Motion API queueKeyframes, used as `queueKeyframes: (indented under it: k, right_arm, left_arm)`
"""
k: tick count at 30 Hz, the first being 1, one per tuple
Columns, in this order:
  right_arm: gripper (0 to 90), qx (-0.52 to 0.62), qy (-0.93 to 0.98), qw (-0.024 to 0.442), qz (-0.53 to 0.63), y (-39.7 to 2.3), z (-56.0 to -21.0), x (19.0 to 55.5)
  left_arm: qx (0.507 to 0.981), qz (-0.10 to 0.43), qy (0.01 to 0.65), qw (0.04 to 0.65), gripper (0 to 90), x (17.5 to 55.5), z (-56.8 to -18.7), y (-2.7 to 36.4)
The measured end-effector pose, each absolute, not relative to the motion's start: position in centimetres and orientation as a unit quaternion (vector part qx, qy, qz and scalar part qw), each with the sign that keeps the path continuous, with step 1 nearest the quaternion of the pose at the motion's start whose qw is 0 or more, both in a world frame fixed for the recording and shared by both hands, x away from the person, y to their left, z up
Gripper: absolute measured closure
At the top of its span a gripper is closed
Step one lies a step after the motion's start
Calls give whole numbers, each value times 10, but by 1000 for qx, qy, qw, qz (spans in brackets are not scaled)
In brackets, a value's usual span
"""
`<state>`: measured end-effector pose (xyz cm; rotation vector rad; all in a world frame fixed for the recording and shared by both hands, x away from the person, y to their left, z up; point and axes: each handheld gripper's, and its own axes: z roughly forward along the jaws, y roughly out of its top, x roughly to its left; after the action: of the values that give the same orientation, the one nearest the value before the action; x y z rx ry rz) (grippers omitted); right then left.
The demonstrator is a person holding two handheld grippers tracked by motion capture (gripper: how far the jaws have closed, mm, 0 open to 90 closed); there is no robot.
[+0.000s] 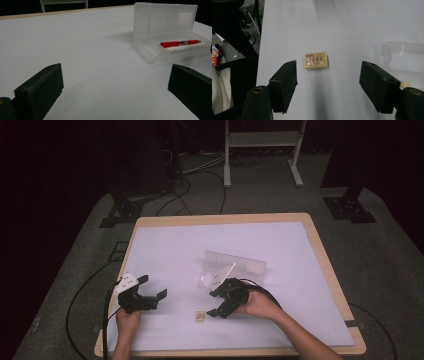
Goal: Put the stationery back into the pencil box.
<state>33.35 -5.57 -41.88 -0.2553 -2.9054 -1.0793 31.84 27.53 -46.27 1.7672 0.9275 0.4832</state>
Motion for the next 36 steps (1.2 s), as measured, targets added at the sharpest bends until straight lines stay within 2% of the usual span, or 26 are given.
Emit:
queueKeyframes:
  k: [36]
  right_arm:
    - [332,-43,-947,35,-316,-13,-444,325]
  left_arm:
    - [735,201,386,520,0,318,-463,275]
